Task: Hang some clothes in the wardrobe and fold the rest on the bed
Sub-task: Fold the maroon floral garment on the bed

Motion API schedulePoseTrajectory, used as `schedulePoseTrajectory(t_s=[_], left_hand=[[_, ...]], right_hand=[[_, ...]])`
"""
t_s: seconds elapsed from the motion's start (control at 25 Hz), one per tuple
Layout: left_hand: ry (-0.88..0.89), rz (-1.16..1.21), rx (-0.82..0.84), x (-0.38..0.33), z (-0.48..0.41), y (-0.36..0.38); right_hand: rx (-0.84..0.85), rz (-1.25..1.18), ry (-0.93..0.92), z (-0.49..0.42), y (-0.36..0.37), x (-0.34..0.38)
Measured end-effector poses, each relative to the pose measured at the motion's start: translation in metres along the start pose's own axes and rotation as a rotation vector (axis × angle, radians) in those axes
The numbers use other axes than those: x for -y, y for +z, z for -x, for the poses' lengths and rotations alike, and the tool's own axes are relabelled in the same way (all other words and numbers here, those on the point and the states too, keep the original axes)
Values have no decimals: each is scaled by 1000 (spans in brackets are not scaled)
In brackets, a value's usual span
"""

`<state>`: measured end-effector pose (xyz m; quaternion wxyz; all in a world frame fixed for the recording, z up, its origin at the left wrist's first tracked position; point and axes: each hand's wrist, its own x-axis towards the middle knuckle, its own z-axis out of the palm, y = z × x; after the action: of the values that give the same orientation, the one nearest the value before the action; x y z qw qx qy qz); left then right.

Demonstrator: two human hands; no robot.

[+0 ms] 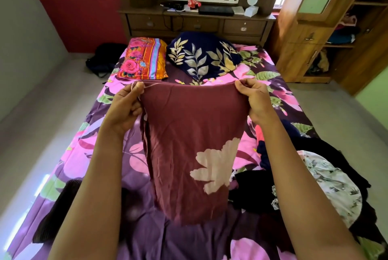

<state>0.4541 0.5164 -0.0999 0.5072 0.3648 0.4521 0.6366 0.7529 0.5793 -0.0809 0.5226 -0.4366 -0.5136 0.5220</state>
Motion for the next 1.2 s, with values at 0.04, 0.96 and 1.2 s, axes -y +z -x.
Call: schedulePoseTrajectory(t_s=[0.04, 0.96, 1.2], left_hand=[[-15, -22, -4, 2, -9, -3], [58, -707, -37, 110, -113, -28], [-252, -1037, 49, 222, 4, -81]], right_hand=[[-33, 39, -15, -9, -1, -5], [-80, 349, 85, -81, -26, -151], [97, 738, 360, 45, -50, -268]])
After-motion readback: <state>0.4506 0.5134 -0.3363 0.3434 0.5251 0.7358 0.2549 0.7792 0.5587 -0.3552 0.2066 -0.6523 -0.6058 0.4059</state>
